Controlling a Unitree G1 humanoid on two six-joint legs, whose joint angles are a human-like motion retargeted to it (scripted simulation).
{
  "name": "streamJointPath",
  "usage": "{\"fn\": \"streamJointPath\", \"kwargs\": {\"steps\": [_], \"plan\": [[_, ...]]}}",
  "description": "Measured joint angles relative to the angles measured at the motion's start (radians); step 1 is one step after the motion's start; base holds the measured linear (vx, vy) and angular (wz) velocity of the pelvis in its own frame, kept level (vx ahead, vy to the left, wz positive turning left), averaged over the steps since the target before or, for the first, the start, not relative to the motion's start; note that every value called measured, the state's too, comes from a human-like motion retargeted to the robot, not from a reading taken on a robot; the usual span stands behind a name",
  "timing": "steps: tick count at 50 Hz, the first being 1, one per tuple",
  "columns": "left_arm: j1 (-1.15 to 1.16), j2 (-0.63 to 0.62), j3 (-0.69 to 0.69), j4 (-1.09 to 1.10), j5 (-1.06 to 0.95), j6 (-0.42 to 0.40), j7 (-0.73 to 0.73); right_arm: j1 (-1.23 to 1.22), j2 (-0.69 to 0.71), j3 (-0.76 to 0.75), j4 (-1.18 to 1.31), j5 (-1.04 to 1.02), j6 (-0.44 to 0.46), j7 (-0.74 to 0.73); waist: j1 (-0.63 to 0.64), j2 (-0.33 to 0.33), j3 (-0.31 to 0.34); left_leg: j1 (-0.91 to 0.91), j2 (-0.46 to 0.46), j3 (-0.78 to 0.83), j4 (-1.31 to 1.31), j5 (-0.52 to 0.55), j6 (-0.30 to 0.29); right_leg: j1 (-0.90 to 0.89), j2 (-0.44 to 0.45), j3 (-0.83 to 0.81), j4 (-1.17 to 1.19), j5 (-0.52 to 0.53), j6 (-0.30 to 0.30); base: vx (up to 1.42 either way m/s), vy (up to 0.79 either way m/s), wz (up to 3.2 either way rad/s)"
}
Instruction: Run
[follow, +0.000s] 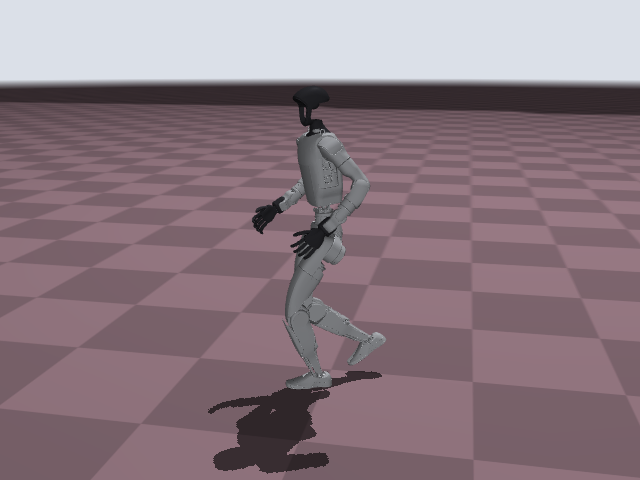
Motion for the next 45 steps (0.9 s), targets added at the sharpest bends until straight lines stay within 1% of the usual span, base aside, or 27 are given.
{"fn": "streamJointPath", "kwargs": {"steps": [2, 3, 5, 7, 8, 10, 13, 15, 17, 18, 20, 22, 23, 25, 27, 28, 30, 32, 33, 35, 36, 37, 38, 40, 42, 43, 45], "plan": [[0.030, 0.000, 0.016, 0.019, 0.010, 0.008, 0.010, 0.000, -0.001, 0.001, -0.064, 0.008, -0.007, 0.013, -0.020, -0.034, -0.008, 0.029, -0.090, -0.041, -0.091, 0.015, 0.020, -0.037, -0.071, 0.011, 0.186, 0.053, 0.010, 1.49, 0.05, -0.18], [0.034, 0.003, 0.013, 0.028, 0.023, 0.011, 0.022, 0.001, 0.003, 0.005, -0.077, 0.003, -0.012, 0.006, -0.031, -0.044, -0.009, 0.030, -0.113, -0.057, -0.038, -0.015, 0.047, -0.060, -0.097, 0.014, 0.289, 0.047, -0.003, 1.50, 0.03, -0.39], [0.000, 0.008, 0.004, 0.060, 0.071, 0.019, 0.065, 0.002, 0.023, 0.022, -0.069, -0.023, -0.015, -0.026, -0.065, -0.068, 0.003, 0.053, -0.143, -0.067, 0.108, -0.131, 0.117, -0.137, -0.145, 0.031, 0.485, 0.011, -0.037, 1.50, 0.02, -0.54], [-0.125, -0.004, -0.013, 0.121, 0.121, 0.025, 0.129, -0.018, 0.063, 0.057, 0.003, -0.068, -0.014, -0.058, -0.100, -0.072, 0.026, 0.128, -0.134, -0.072, 0.188, -0.261, 0.149, -0.259, -0.130, 0.054, 0.578, -0.049, -0.074, 1.51, 0.03, -0.70], [-0.201, -0.016, -0.024, 0.140, 0.129, 0.025, 0.152, -0.025, 0.076, 0.069, 0.042, -0.078, -0.018, -0.055, -0.116, -0.057, 0.034, 0.187, -0.117, -0.085, 0.178, -0.284, 0.139, -0.321, -0.103, 0.052, 0.566, -0.082, -0.094, 1.53, 0.02, -0.59], [-0.305, -0.033, -0.039, 0.099, 0.118, 0.013, 0.165, 0.001, 0.075, 0.077, 0.076, -0.072, -0.025, -0.020, -0.161, -0.015, 0.033, 0.324, -0.073, -0.114, 0.127, -0.217, 0.075, -0.411, -0.042, 0.029, 0.433, -0.126, -0.118, 1.55, 0.01, -0.30], [-0.373, -0.021, -0.066, -0.066, 0.078, -0.036, 0.152, 0.085, 0.057, 0.072, 0.064, -0.029, -0.013, -0.002, -0.218, 0.069, 0.013, 0.453, 0.028, -0.142, 0.116, 0.033, -0.065, -0.449, 0.096, -0.001, 0.044, -0.095, -0.096, 1.53, -0.02, -0.16], [-0.407, -0.003, -0.092, -0.158, 0.061, -0.069, 0.136, 0.128, 0.052, 0.061, 0.048, -0.005, -0.003, -0.009, -0.216, 0.137, -0.003, 0.451, 0.118, -0.147, 0.226, 0.173, -0.128, -0.433, 0.201, -0.019, -0.228, -0.047, -0.073, 1.46, -0.01, -0.37], [-0.429, 0.010, -0.102, -0.218, 0.053, -0.083, 0.122, 0.136, 0.045, 0.052, 0.035, 0.009, 0.000, -0.023, -0.192, 0.174, -0.009, 0.403, 0.186, -0.130, 0.429, 0.199, -0.130, -0.415, 0.254, -0.030, -0.303, -0.042, -0.086, 1.45, 0.02, -0.34], [-0.422, 0.008, -0.105, -0.231, 0.059, -0.087, 0.123, 0.139, 0.041, 0.055, 0.034, 0.003, -0.001, -0.031, -0.177, 0.179, -0.013, 0.379, 0.213, -0.111, 0.542, 0.182, -0.118, -0.414, 0.263, -0.030, -0.253, -0.075, -0.111, 1.46, 0.04, -0.25], [-0.411, 0.012, -0.094, -0.235, 0.079, -0.076, 0.133, 0.090, 0.015, 0.057, 0.046, -0.026, 0.005, -0.068, -0.140, 0.181, 0.009, 0.292, 0.265, -0.095, 0.782, 0.093, -0.085, -0.396, 0.276, -0.027, -0.109, -0.196, -0.178, 1.46, 0.03, -0.11], [-0.371, -0.003, -0.078, -0.183, 0.113, -0.045, 0.152, -0.013, -0.004, 0.069, 0.074, -0.084, 0.006, -0.115, -0.103, 0.170, 0.036, 0.171, 0.287, -0.087, 0.919, -0.021, -0.036, -0.353, 0.265, -0.015, 0.010, -0.323, -0.223, 1.46, 0.03, 0.07], [-0.351, -0.014, -0.068, -0.144, 0.120, -0.029, 0.154, -0.086, -0.006, 0.078, 0.089, -0.106, 0.003, -0.138, -0.089, 0.150, 0.043, 0.096, 0.279, -0.080, 0.933, -0.059, -0.005, -0.317, 0.243, -0.006, 0.030, -0.369, -0.229, 1.47, 0.03, 0.09], [-0.268, -0.017, -0.053, -0.097, 0.100, -0.017, 0.124, -0.168, -0.001, 0.083, 0.040, -0.098, -0.014, -0.146, -0.045, 0.111, 0.034, -0.017, 0.252, -0.060, 0.845, -0.090, 0.032, -0.209, 0.186, -0.012, -0.004, -0.369, -0.211, 1.50, 0.05, -0.10], [-0.149, 0.002, -0.046, -0.105, 0.049, -0.017, 0.073, -0.171, 0.004, 0.076, -0.085, -0.043, -0.031, -0.115, 0.007, 0.072, 0.010, -0.051, 0.198, -0.036, 0.611, -0.075, 0.028, -0.088, 0.157, 0.015, -0.087, -0.240, -0.143, 1.53, 0.11, -0.22], [-0.092, 0.014, -0.039, -0.116, 0.021, -0.018, 0.049, -0.166, 0.001, 0.076, -0.153, -0.014, -0.039, -0.094, 0.028, 0.052, -0.003, -0.048, 0.162, -0.027, 0.461, -0.053, 0.013, -0.034, 0.132, 0.020, -0.124, -0.161, -0.105, 1.53, 0.14, -0.09], [0.005, 0.034, -0.020, -0.133, -0.029, -0.018, 0.008, -0.158, -0.012, 0.087, -0.271, 0.030, -0.051, -0.053, 0.048, 0.002, -0.032, -0.020, 0.071, -0.008, 0.127, 0.034, -0.035, 0.030, 0.053, 0.008, -0.144, -0.011, -0.036, 1.51, 0.14, 0.19], [0.064, 0.045, -0.002, -0.131, -0.062, -0.016, -0.007, -0.158, -0.027, 0.100, -0.350, 0.060, -0.054, -0.015, 0.036, -0.055, -0.057, 0.044, -0.038, -0.004, -0.207, 0.156, -0.075, 0.024, -0.045, -0.007, -0.059, 0.054, 0.002, 1.46, 0.13, 0.53], [0.079, 0.046, 0.004, -0.124, -0.072, -0.015, -0.003, -0.159, -0.030, 0.104, -0.378, 0.070, -0.055, 0.000, 0.026, -0.077, -0.064, 0.084, -0.084, -0.016, -0.338, 0.207, -0.080, 0.008, -0.087, -0.012, 0.012, 0.060, 0.007, 1.44, 0.10, 0.52], [0.101, 0.041, -0.004, -0.110, -0.067, -0.010, 0.007, -0.146, -0.022, 0.115, -0.398, 0.069, -0.060, 0.008, 0.005, -0.103, -0.075, 0.076, -0.136, -0.037, -0.324, 0.209, -0.057, -0.017, -0.153, -0.026, 0.179, 0.041, -0.010, 1.45, 0.06, 0.46], [0.100, 0.041, -0.007, -0.096, -0.055, -0.005, 0.019, -0.135, -0.016, 0.119, -0.397, 0.060, -0.059, 0.007, -0.015, -0.117, -0.077, 0.076, -0.160, -0.049, -0.264, 0.172, -0.025, -0.040, -0.184, -0.024, 0.283, 0.015, -0.026, 1.47, 0.03, 0.41], [0.087, 0.042, -0.011, -0.070, -0.037, 0.002, 0.037, -0.127, -0.007, 0.124, -0.387, 0.048, -0.056, 0.002, -0.034, -0.129, -0.073, 0.077, -0.179, -0.059, -0.191, 0.121, 0.010, -0.066, -0.210, -0.017, 0.386, -0.008, -0.042, 1.48, 0.03, 0.32], [0.051, 0.042, -0.013, -0.022, -0.008, 0.012, 0.068, -0.123, 0.006, 0.132, -0.360, 0.027, -0.049, -0.010, -0.054, -0.139, -0.059, 0.081, -0.190, -0.063, -0.092, 0.043, 0.051, -0.096, -0.226, -0.002, 0.487, -0.026, -0.058, 1.48, 0.02, 0.15], [-0.080, 0.021, -0.033, 0.131, 0.068, 0.026, 0.153, -0.125, 0.058, 0.152, -0.238, -0.044, -0.036, -0.054, -0.081, -0.143, -0.013, 0.094, -0.175, -0.056, 0.134, -0.145, 0.119, -0.172, -0.217, 0.029, 0.638, -0.051, -0.092, 1.48, 0.02, -0.11], [-0.242, -0.023, -0.067, 0.282, 0.104, 0.019, 0.216, -0.124, 0.096, 0.159, -0.082, -0.105, -0.041, -0.068, -0.092, -0.101, 0.015, 0.178, -0.122, -0.076, 0.209, -0.239, 0.117, -0.268, -0.153, 0.030, 0.644, -0.073, -0.127, 1.49, 0.00, -0.17], [-0.287, -0.040, -0.079, 0.306, 0.106, 0.016, 0.219, -0.104, 0.093, 0.155, -0.037, -0.114, -0.044, -0.051, -0.104, -0.080, 0.014, 0.241, -0.106, -0.095, 0.196, -0.221, 0.096, -0.305, -0.128, 0.018, 0.598, -0.083, -0.139, 1.52, -0.02, 0.10], [-0.320, -0.059, -0.092, 0.273, 0.094, 0.008, 0.200, -0.047, 0.070, 0.146, 0.003, -0.112, -0.044, -0.014, -0.134, -0.041, 0.004, 0.374, -0.073, -0.133, 0.150, -0.101, 0.029, -0.349, -0.075, -0.005, 0.439, -0.075, -0.144, 1.53, -0.05, 0.31]]}}
